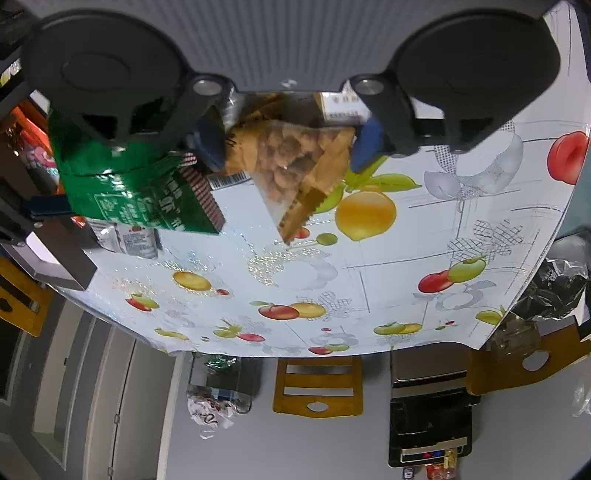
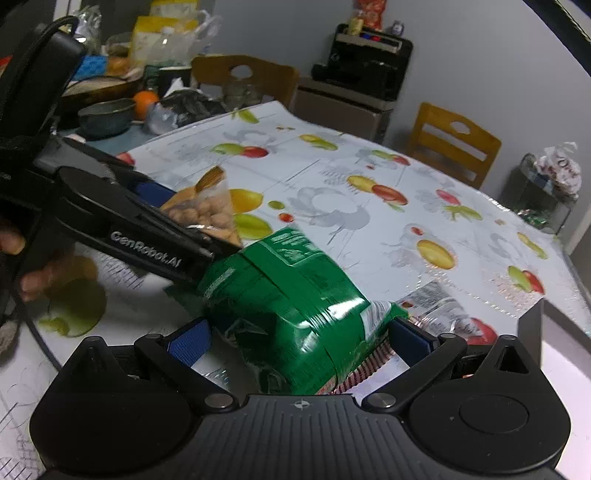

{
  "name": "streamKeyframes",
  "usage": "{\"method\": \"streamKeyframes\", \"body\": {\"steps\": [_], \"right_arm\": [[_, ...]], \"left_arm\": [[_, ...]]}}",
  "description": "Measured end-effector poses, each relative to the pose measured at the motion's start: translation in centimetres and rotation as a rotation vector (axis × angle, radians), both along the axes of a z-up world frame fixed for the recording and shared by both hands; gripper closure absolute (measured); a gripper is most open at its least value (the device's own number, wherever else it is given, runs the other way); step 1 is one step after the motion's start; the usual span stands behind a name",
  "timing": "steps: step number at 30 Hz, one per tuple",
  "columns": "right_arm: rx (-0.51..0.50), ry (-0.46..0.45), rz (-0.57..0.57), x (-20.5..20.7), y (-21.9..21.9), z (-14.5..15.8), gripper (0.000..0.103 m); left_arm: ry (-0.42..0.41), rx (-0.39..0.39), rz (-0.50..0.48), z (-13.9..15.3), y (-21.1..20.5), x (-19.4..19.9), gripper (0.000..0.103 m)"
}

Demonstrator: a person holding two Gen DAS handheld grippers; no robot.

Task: Organize snacks
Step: 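Close the left tool on the peanut bag while the right tool grasps the chip bag, then carry the peanut bag with the left tool while the right tool carries the chip bag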

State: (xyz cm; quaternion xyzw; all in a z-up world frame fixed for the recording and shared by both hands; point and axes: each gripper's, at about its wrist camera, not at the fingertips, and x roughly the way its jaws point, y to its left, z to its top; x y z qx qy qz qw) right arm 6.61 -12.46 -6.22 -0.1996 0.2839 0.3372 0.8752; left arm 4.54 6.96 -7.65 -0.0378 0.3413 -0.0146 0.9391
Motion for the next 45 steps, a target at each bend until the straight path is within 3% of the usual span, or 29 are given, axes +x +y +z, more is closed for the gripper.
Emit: {"method": "streamKeyframes", "body": {"steps": [3,13,14,25,26,45], "right_arm": [[0.016,0.021,-0.005,-0.1,-0.5,0.0,0.018],[0.1,0.033,-0.027,-0.4,-2.2,0.2,0.03],[0.098,0.029,-0.026,-0.5,-2.3,0.3,0.038],[0.142,0.026,-0.052,-0.6,-3.9,1.0,0.041],[0.146,0.024,-0.057,-0.7,-4.1,1.1,0.041],[0.225,-0.016,-0.124,-0.5,-7.5,3.0,0.042]], "left_arm": [[-0.007,0.004,0.002,0.1,-0.2,-0.3,0.039],[-0.054,-0.022,0.005,0.4,-0.4,-1.4,0.044],[-0.061,-0.023,0.004,0.6,-0.4,-1.5,0.044],[-0.123,-0.042,-0.011,2.0,-0.4,-2.7,0.055],[-0.127,-0.044,-0.008,2.1,-0.4,-2.9,0.069],[-0.182,-0.057,-0.011,4.4,-0.7,-3.8,0.07]]}}
